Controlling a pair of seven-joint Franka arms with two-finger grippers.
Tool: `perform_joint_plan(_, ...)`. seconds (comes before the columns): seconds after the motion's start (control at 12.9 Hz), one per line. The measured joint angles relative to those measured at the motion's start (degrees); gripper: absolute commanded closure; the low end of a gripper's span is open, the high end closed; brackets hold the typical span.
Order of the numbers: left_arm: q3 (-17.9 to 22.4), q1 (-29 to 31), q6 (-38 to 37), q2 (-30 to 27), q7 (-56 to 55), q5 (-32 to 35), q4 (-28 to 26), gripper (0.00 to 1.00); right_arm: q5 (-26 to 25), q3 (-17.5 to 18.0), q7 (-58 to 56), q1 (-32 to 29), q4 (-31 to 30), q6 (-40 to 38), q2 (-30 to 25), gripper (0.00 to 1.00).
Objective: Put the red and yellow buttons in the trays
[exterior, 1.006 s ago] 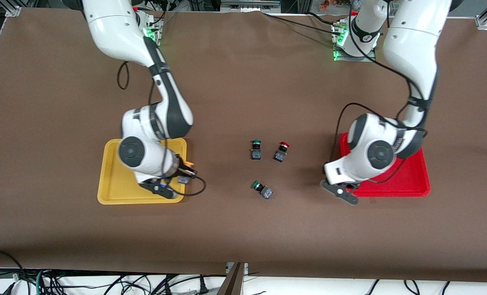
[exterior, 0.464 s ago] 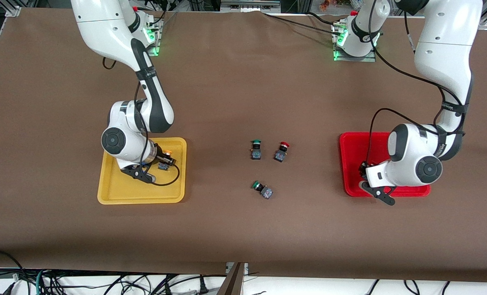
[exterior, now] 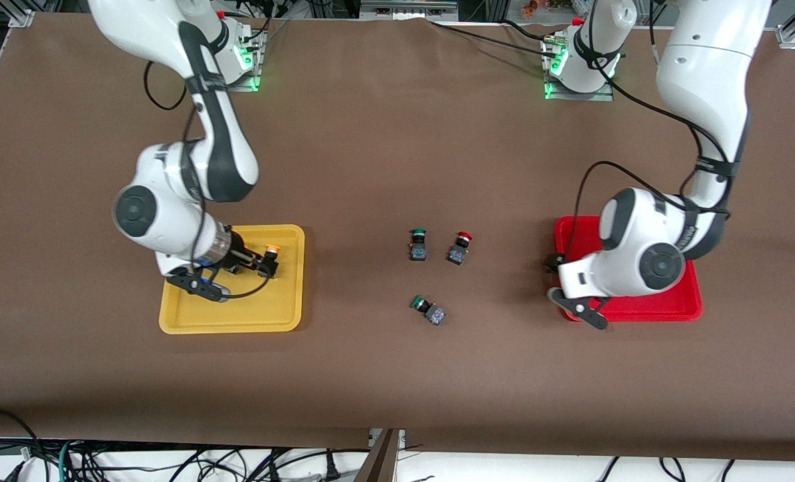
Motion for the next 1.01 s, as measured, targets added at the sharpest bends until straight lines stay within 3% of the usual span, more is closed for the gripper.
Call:
perform_joint_plan(0.23, -6.06, -1.64, 0.39, -0.02, -13.76, 0.0, 0.07, 0.0, -6.61, -0.33, -1.58, 0.14, 1.34, -6.14, -6.02, 0.0)
perform_joint_plan(0.62, -6.37, -10.41, 10.12, 2.95, -24.38, 2.82, -2.11, 0.0, -15.66, -0.05, -6.71, -0.03, 1.53, -16.53, -17.13, 0.01)
perform_joint_plan(0.7, -6.34, -10.86, 11.06, 3.77, -25.68, 5.49, -2.47, 0.0, -17.04, 0.98, -7.6, -1.51, 1.52, -18.6, -19.15, 0.0)
perform_joint_plan(0.85, -6.34, -11.24, 12.29, 4.98, -27.16, 8.54, -2.67, 0.0, -18.77, 8.74, -10.35, -10.39, 1.49, -21.38, -22.89, 0.0)
perform_joint_plan(0.93, -6.34, -11.37, 13.8, 5.62, -27.27, 8.74, -2.81, 0.11, -18.95, 12.51, -11.49, -15.12, 1.44, -22.45, -24.34, 0.0)
perform_joint_plan(1.01, -6.34, -11.42, 15.06, 6.32, -27.3, 8.83, -2.99, 0.64, -19.0, 15.03, -12.59, -18.72, 1.35, -23.45, -25.35, 0.0)
